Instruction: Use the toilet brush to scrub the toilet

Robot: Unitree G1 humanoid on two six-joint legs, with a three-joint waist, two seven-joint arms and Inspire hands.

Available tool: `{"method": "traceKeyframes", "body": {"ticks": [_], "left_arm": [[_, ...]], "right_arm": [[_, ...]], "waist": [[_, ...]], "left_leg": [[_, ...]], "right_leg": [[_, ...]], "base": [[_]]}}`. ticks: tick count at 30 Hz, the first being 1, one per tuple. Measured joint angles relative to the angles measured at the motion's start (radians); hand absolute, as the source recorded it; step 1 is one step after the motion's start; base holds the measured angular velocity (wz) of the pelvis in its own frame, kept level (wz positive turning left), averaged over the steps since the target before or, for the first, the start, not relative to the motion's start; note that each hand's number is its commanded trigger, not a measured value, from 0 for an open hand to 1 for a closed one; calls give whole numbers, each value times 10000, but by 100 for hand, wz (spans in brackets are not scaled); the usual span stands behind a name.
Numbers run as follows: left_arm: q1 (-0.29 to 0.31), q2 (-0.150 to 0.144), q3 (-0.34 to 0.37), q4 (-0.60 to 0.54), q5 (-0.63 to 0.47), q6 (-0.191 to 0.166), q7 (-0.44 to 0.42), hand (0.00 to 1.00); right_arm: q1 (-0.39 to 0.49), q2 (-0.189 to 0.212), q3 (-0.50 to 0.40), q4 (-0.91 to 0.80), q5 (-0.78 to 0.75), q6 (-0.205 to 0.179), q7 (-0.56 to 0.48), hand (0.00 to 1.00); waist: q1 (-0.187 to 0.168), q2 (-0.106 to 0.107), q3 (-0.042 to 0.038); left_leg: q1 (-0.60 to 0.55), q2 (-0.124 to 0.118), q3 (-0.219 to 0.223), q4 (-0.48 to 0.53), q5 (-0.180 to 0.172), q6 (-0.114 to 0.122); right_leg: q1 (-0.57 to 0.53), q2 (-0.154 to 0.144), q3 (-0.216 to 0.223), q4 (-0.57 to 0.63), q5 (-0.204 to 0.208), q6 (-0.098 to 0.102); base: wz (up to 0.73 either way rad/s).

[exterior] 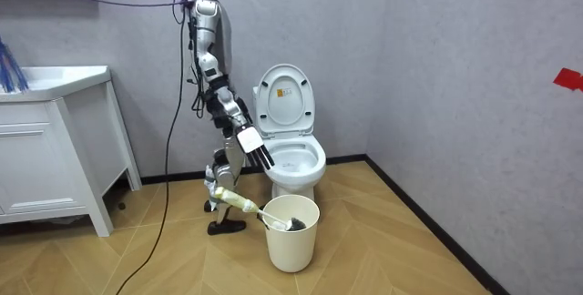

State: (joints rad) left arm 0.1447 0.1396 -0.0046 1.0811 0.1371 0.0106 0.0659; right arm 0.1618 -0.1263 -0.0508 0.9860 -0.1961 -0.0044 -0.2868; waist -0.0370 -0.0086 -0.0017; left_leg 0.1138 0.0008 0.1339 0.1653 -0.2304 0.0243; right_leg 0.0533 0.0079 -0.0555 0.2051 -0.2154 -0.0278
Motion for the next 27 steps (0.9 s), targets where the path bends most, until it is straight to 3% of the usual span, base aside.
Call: {"method": "traceKeyframes", "body": {"ticks": [6, 10, 16, 19, 22, 27], "left_arm": [[-30, 70, -1, 15, -141, -138, 120, 0], [-491, 255, 5, 377, -142, -191, 120, 0], [-773, 306, -141, 430, -142, -336, 171, 0], [-997, 301, -636, 441, -151, -389, 195, 0], [-1377, 284, -995, 484, -152, -465, 302, 0], [-2206, 300, -1567, 786, -283, -469, 367, 0]], "right_arm": [[-435, -30, 276, 68, 823, -216, -290, 0], [-1105, -58, 276, 696, 907, -453, -327, 0], [-1844, -260, 270, 1981, 962, -686, -656, 0], [-2313, -426, 269, 2515, 953, -715, -992, 0], [-2758, -510, 283, 3005, 1163, -721, -1309, 0], [-3383, -638, 323, 3365, 1989, -674, -1405, 0]], "waist": [[115, -25, 13], [95, -54, 42], [-58, 138, 75], [-126, 308, 186], [-69, 329, 204], [-65, 330, 298]], "left_leg": [[-244, 6, -11, 52, 0, 0], [-942, 12, -220, 386, 0, 0], [-2281, -2, -559, 877, 39, 42], [-3100, -63, -656, 1341, 67, 90], [-3880, -147, -651, 1689, 111, 159], [-4862, -200, -551, 2143, 191, 278]], "right_leg": [[-167, -16, -72, 21, 15, -10], [-627, -60, -330, 170, 89, -22], [-1683, -161, -851, 448, 201, -38], [-2519, -275, -948, 1022, 164, -40], [-3452, -426, -900, 1661, 89, -41], [-4503, -608, -831, 2277, 53, -33]], "base": [[2], [23], [22], [5], [1], [1]]}}
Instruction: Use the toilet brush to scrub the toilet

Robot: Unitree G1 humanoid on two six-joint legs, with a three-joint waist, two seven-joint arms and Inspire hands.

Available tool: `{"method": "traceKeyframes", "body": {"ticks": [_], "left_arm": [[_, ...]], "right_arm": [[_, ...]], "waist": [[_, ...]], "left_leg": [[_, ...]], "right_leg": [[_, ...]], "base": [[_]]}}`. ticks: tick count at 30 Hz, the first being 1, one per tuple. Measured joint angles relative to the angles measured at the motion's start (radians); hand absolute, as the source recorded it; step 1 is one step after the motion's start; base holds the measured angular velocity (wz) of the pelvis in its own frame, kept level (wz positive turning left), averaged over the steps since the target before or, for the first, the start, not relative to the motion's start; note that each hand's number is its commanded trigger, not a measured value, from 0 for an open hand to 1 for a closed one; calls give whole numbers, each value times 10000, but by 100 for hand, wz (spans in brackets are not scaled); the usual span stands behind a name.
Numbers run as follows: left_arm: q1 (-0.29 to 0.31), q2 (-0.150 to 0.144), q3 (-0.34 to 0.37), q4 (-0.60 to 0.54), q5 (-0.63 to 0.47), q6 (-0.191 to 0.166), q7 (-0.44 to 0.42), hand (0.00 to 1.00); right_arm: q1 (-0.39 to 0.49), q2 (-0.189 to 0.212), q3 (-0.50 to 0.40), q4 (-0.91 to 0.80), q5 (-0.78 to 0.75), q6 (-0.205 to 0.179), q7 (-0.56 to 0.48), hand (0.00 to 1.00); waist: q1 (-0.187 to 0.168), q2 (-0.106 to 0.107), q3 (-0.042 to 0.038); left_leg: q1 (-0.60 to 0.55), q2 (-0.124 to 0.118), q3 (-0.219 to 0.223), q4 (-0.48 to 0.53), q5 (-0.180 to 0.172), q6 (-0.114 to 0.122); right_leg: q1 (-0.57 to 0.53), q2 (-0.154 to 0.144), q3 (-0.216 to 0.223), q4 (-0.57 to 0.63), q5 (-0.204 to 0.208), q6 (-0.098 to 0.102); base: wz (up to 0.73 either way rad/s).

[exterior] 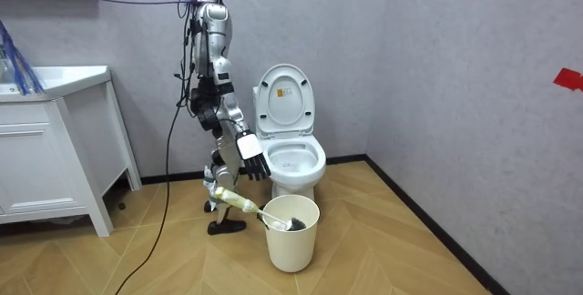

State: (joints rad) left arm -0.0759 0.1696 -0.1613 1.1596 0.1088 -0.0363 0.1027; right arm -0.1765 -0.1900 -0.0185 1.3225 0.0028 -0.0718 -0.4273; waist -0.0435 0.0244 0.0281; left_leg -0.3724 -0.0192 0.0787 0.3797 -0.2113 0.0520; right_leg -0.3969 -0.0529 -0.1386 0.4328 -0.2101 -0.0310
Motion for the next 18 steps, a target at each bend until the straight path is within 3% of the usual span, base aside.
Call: {"method": "traceKeyframes", "body": {"ticks": [9, 15, 18], "left_arm": [[-435, 138, -811, -60, -428, 71, 223, 0], [-584, 237, -1388, -323, -1193, 11, 668, 0], [-756, 261, -1544, -464, -1189, 11, 846, 0]], "right_arm": [[-408, -545, 484, -10, 729, 116, -553, 0], [-960, -918, 862, -52, 1079, 79, -780, 0], [-1135, -1120, 1025, -47, 1092, 81, -887, 0]], "waist": [[195, 118, 46], [289, 123, 68], [388, 117, 90]], "left_leg": [[-1819, -278, 52, 357, 330, 134], [-2954, -306, 114, 1094, 300, 146], [-3494, -283, 158, 1751, 99, 156]], "right_leg": [[-2175, -340, 197, 932, 5, 38], [-3293, -466, 238, 1763, -106, -6], [-3762, -506, 231, 2301, -296, -57]], "base": [[2], [5], [5]]}}
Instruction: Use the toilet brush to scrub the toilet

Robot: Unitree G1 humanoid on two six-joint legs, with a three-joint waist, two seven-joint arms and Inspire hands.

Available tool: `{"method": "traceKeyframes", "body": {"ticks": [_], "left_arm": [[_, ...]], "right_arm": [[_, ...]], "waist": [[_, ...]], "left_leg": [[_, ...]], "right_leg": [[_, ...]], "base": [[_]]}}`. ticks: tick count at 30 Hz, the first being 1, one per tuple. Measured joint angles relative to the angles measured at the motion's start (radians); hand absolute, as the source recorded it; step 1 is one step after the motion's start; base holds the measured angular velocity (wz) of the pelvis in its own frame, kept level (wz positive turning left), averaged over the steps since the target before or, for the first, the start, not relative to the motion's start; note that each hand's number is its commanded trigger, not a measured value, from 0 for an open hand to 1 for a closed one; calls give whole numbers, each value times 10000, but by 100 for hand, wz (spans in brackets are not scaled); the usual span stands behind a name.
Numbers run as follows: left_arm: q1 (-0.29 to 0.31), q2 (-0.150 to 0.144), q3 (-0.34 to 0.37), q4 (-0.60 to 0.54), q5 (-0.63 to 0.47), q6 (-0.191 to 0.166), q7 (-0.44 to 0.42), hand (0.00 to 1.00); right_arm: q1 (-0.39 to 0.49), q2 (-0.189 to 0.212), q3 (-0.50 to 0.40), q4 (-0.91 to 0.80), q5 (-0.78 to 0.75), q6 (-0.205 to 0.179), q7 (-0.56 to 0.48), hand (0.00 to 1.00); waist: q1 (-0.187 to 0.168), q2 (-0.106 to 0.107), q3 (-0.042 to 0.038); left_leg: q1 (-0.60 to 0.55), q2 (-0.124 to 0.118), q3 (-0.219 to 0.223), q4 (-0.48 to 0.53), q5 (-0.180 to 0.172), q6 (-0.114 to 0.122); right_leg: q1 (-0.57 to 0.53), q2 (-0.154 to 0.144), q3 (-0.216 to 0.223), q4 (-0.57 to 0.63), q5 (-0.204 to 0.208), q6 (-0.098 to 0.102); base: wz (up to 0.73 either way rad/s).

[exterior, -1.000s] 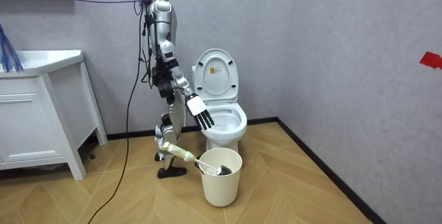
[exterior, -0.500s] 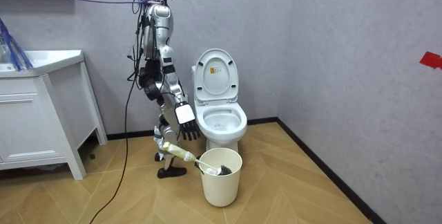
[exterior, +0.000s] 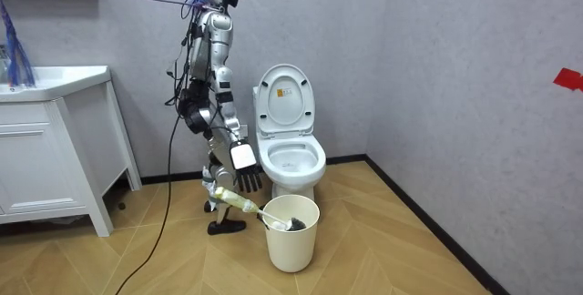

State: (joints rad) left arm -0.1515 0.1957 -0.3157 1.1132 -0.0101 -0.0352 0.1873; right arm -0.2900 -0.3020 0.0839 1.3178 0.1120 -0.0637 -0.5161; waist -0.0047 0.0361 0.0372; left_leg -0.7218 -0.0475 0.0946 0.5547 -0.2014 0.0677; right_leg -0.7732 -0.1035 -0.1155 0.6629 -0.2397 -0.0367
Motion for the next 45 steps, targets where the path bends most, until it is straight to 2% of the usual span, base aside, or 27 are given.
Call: {"method": "traceKeyframes", "body": {"ticks": [2, 6, 9, 13, 15, 19, 23, 27, 34, 36, 37, 45], "left_arm": [[-72, 109, -19, -253, 2, -1, 21, 0], [-219, 188, -19, -502, 4, -1, 74, 0], [-215, 192, -14, -712, 1, 15, 80, 0], [-327, 184, -17, -846, -231, 7, 278, 0], [-332, 198, -16, -866, -459, 6, 317, 0], [-314, 241, -24, -1339, -674, 39, 399, 0], [-215, 418, -49, -1855, -737, 77, 531, 0], [-163, 590, -207, -2035, -1146, 81, 682, 0], [-72, 621, -223, -2023, -1173, 78, 663, 0], [-80, 622, -223, -2028, -1173, 77, 664, 0], [-84, 622, -223, -2029, -1173, 77, 664, 0], [-88, 637, -232, -2135, -1181, 75, 667, 0]], "right_arm": [[-39, -109, 147, -6, 6, 9, -101, 0], [-41, -161, 213, 3, 6, 200, -139, 0], [-55, -153, 219, 1, 82, 308, -77, 0], [-55, -157, 228, 26, 785, 352, -56, 0], [-55, -215, 361, 29, 987, 370, -14, 0], [-46, -429, 675, 37, 1344, 437, 223, 0], [-41, -467, 971, 97, 1991, 446, 564, 0], [-40, -644, 1300, 97, 2608, 552, 842, 0], [-60, -906, 1306, 94, 3201, 507, 1307, 0], [-62, -926, 1306, 94, 3206, 484, 1351, 85], [-62, -927, 1306, 95, 3212, 473, 1374, 100], [-114, -993, 1310, 95, 3570, 433, 1528, 100]], "waist": [[72, -41, 48], [68, -119, 104], [87, -44, 107], [125, -16, 109], [166, 101, 102], [310, 289, 97], [359, 318, 95], [342, 323, 94], [324, 327, 91], [322, 327, 91], [316, 327, 91], [319, 327, 91]], "left_leg": [[-513, 27, -32, 684, -331, -21], [-1384, 41, -165, 1574, -518, -27], [-2169, 41, -249, 2282, -680, -66], [-3089, 12, -275, 3210, -930, -22], [-3397, 44, -268, 3729, -1145, -12], [-4102, 3, -139, 5018, -1656, 54], [-4548, -18, -53, 6097, -2100, -1], [-4883, -10, -30, 6662, -2273, -79], [-5312, 17, -17, 7036, -2305, -167], [-5438, 20, -20, 7088, -2303, -174], [-5508, 21, -19, 7123, -2305, -177], [-5853, 69, 19, 7235, -2334, -159]], "right_leg": [[-440, -21, 9, 552, -250, -52], [-1218, -117, -9, 1407, -509, -80], [-1864, -74, -92, 1872, -543, -129], [-2764, -172, -76, 2798, -802, -139], [-3040, -170, -55, 3228, -951, -149], [-3808, -360, 121, 4602, -1499, -154], [-4309, -467, 264, 5777, -2004, -206], [-4666, -523, 315, 6380, -2219, -290], [-5096, -521, 330, 6789, -2293, -390], [-5225, -520, 330, 6838, -2292, -406], [-5301, -521, 332, 6870, -2292, -416], [-5662, -483, 370, 6951, -2282, -429]], "base": [[2], [14], [2], [4], [-6], [3], [5], [4], [0], [0], [0], [0]]}}
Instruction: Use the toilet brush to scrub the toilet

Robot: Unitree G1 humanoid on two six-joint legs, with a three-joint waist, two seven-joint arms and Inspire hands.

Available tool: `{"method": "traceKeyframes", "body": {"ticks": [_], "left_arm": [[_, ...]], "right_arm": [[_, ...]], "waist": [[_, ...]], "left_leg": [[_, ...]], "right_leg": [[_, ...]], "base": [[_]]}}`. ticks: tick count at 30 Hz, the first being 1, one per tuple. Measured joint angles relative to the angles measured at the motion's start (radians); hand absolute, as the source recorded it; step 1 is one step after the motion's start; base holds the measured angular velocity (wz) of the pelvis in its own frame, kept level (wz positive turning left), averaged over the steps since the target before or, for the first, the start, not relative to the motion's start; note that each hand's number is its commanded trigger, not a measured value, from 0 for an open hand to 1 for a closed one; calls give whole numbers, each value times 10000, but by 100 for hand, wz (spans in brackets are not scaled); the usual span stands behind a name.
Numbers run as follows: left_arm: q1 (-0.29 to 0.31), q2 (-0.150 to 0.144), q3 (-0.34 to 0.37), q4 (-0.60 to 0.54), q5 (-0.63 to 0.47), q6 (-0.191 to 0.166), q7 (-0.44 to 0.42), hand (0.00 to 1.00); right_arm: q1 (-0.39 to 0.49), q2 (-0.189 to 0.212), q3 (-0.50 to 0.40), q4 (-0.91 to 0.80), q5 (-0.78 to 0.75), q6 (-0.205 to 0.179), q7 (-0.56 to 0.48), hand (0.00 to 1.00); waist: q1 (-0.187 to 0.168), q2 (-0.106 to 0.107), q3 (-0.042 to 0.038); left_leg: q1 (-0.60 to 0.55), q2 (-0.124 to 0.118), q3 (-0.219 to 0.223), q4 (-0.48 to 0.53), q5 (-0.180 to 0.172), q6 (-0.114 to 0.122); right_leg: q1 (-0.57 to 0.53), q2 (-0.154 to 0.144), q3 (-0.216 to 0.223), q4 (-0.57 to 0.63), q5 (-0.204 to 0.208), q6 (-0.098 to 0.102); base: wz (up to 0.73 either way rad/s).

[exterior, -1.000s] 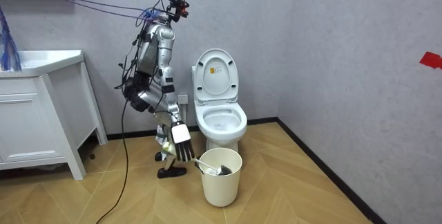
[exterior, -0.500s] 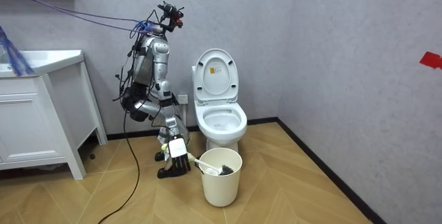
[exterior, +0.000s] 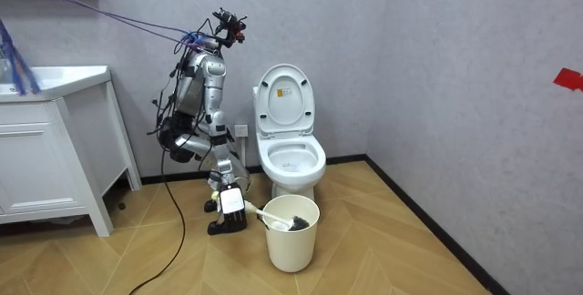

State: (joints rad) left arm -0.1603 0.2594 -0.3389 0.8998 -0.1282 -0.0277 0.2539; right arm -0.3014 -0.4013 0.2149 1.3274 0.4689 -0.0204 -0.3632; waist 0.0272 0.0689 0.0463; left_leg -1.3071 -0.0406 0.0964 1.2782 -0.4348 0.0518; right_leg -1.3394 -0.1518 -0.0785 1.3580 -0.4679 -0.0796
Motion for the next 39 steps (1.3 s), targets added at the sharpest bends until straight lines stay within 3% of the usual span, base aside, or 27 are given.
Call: {"method": "traceKeyframes", "body": {"ticks": [10, 18, 24, 30, 33, 39], "left_arm": [[26, 87, -186, -199, -414, -39, -7, 0], [462, 212, -188, -252, -764, -180, -58, 0], [877, 229, -200, -245, -782, -250, -134, 0], [1259, 228, -243, -179, -811, -322, -266, 0], [1336, 225, -157, 70, -773, -557, -311, 0], [1586, 251, 579, 241, -725, -650, -441, 0]], "right_arm": [[-116, -101, 370, 2, 873, 16, 611, 100], [36, -78, 382, -43, 957, 26, 824, 100], [62, 119, 371, -20, 1375, 223, 833, 100], [293, 215, 341, 36, 1356, 211, 955, 100], [314, 211, 118, 169, 1362, 140, 970, 100], [680, 417, -238, 303, 1567, -23, 1061, 100]], "waist": [[-30, -11, 2], [-237, -52, -2], [-233, -119, -11], [-238, -140, -18], [-228, -142, -30], [-70, -250, -129]], "left_leg": [[-74, 104, 227, 63, -124, 30], [350, 123, 204, -231, -121, 37], [1625, 289, 85, -1433, 103, 7], [3352, 280, -44, -2910, 412, 47], [4206, 274, -119, -3590, 520, 68], [5680, 269, -468, -4528, 579, 27]], "right_leg": [[-209, 65, 177, 114, -6, -13], [199, 120, 201, -190, 1, 13], [1593, 225, -122, -1607, 387, -30], [3445, 343, -404, -3204, 714, 108], [4366, 312, -591, -3910, 804, 176], [6087, 475, -911, -5067, 875, 275]], "base": [[-4], [-2], [-11], [-1], [3], [10]]}}
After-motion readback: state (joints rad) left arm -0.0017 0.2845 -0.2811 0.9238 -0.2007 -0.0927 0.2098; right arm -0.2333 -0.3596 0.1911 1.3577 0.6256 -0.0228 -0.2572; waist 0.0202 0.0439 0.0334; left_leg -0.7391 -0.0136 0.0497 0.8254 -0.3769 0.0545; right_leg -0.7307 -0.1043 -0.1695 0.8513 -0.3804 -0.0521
